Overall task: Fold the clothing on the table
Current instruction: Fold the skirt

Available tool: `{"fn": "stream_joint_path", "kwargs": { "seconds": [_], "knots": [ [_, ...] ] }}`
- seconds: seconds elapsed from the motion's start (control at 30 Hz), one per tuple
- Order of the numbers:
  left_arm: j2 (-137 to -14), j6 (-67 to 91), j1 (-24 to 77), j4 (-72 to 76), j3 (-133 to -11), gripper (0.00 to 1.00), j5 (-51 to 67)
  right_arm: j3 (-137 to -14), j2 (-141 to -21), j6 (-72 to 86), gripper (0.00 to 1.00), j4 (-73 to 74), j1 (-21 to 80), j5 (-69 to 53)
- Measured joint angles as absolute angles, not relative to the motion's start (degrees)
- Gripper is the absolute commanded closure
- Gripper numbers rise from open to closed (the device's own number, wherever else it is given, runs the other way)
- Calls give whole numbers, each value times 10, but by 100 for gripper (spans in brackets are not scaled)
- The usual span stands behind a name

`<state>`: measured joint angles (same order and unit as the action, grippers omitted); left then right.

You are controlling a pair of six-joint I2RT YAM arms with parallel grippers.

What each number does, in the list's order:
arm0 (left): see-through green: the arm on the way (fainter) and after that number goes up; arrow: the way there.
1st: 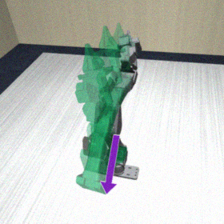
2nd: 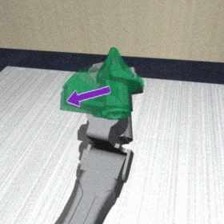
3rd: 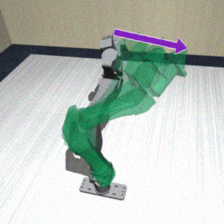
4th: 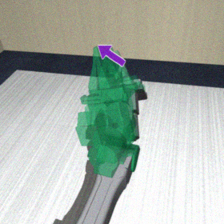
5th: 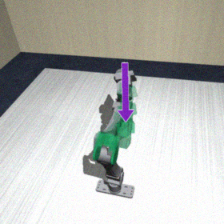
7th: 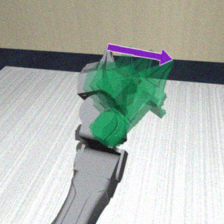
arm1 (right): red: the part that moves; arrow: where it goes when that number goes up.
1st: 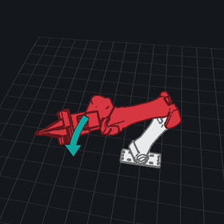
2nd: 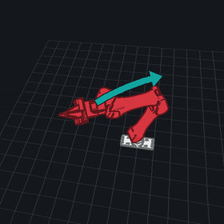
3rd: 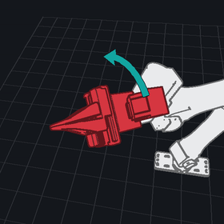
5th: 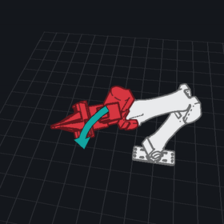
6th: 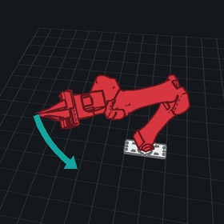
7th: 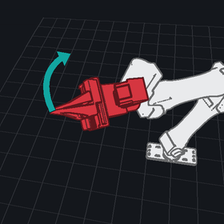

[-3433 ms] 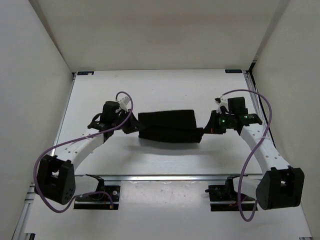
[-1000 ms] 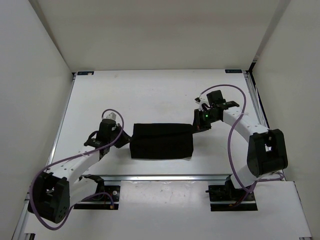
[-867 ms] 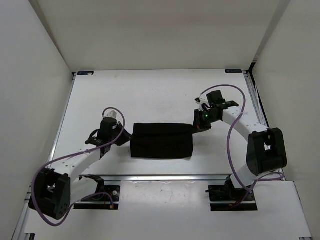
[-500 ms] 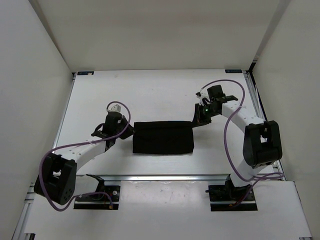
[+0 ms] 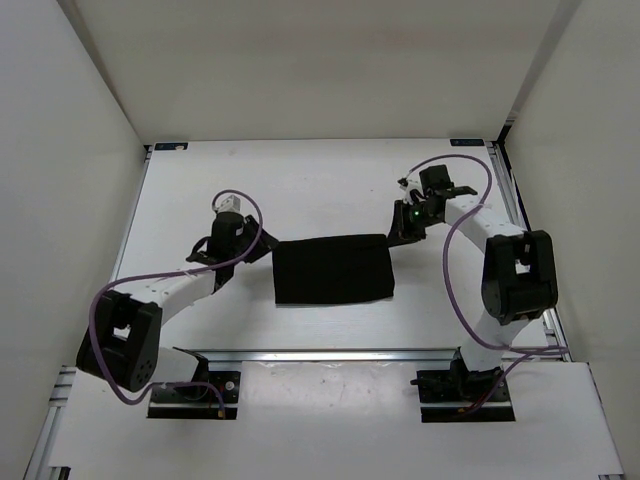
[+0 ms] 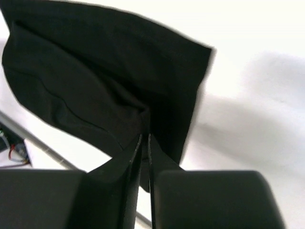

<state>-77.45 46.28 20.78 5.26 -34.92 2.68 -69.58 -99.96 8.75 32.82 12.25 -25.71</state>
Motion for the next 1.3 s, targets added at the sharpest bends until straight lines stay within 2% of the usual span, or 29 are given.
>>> {"fn": "stream_joint_path", "kwargs": {
  "seconds": [0.1, 0.13, 0.17, 0.23, 0.27, 0.3, 0.4, 0.43, 0.5, 0.53, 0.57, 0.6, 0.63, 0.7, 0.77, 0.8, 0.87, 1.07, 1.23, 1.3],
  "knots": [
    [-763, 460, 190, 56, -368, 57, 26, -694, -988, 91, 71, 319, 115, -240],
    [-754, 460, 183, 58, -370, 58, 26, -693, -978, 91, 61, 318, 112, -235],
    [-740, 460, 176, 58, -370, 57, 27, -689, -964, 92, 57, 315, 109, -227],
    [-710, 462, 166, 54, -366, 57, 26, -681, -932, 93, 44, 315, 107, -214],
    [-692, 462, 165, 52, -361, 57, 26, -676, -912, 92, 26, 313, 105, -208],
    [-672, 462, 167, 50, -355, 57, 27, -674, -897, 94, 13, 316, 103, -204],
    [-616, 461, 184, 35, -327, 58, 33, -664, -858, 89, 9, 319, 98, -199],
    [-603, 460, 190, 29, -316, 60, 39, -656, -851, 89, 11, 319, 98, -200],
    [-595, 462, 197, 20, -295, 79, 59, -632, -844, 90, 25, 318, 99, -203],
    [-597, 462, 198, 18, -284, 83, 71, -615, -844, 93, 40, 318, 101, -207],
    [-603, 462, 198, 15, -273, 92, 83, -598, -846, 97, 55, 320, 104, -211],
    [-612, 464, 199, 12, -268, 97, 91, -584, -848, 101, 61, 321, 108, -215],
    [-627, 464, 199, 8, -267, 99, 98, -574, -852, 109, 67, 324, 113, -223],
    [-662, 462, 201, 12, -271, 100, 113, -568, -865, 121, 69, 327, 127, -238],
    [-710, 464, 202, 19, -288, 100, 133, -571, -885, 129, 84, 321, 141, -254],
    [-734, 466, 202, 28, -298, 100, 145, -576, -899, 132, 87, 318, 148, -261],
    [-781, 480, 203, 55, -318, 100, 173, -591, -932, 138, 99, 312, 159, -276],
    [-896, 522, 224, 118, -371, 100, 230, -631, -1017, 153, 99, 294, 170, -313],
    [-934, 535, 252, 119, -376, 100, 225, -660, -1075, 161, 100, 297, 167, -320],
    [-937, 535, 252, 106, -375, 100, 208, -668, -1091, 163, 97, 300, 161, -319]
  ]
}}
